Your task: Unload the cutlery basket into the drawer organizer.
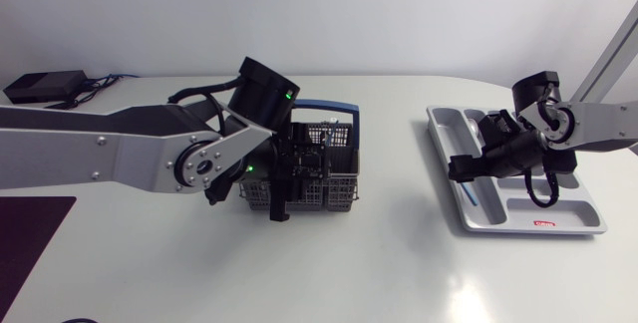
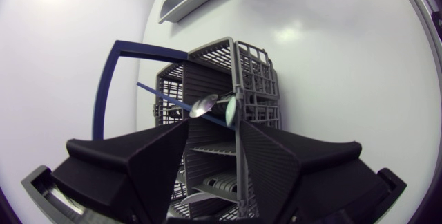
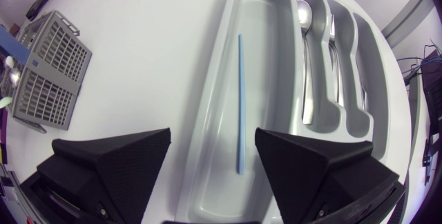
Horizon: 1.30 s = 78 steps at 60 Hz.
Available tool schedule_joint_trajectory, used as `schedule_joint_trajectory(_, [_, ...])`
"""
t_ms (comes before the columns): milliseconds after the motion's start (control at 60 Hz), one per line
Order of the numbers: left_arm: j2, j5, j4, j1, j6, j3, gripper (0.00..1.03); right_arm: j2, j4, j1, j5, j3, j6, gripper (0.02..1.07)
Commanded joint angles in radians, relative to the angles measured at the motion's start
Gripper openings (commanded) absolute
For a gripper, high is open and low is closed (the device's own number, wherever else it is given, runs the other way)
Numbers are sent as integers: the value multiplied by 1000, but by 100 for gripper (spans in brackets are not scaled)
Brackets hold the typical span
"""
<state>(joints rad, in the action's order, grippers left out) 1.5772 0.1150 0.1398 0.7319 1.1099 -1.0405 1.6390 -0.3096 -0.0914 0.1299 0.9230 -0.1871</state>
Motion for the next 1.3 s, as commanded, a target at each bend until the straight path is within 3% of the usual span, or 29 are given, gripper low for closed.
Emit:
schedule_joint_trajectory(0, [23,11,-3,17,39,-15,40,-36,12,7,2,-39,-18,92])
schedule_joint_trajectory(183, [32,15,-5,31,42,-18,36,-73,12,7,4,-64,-29,92])
schedule_joint_trajectory(317, [49,32,-3,41,53,-21,25,-87,12,5,5,-76,-34,92])
schedule_joint_trajectory(567, [66,52,-8,44,59,-27,20,-110,15,7,10,-96,-35,92])
schedule_joint_trajectory(1283, [44,55,-3,49,51,-38,19,-108,23,15,8,-102,-43,92])
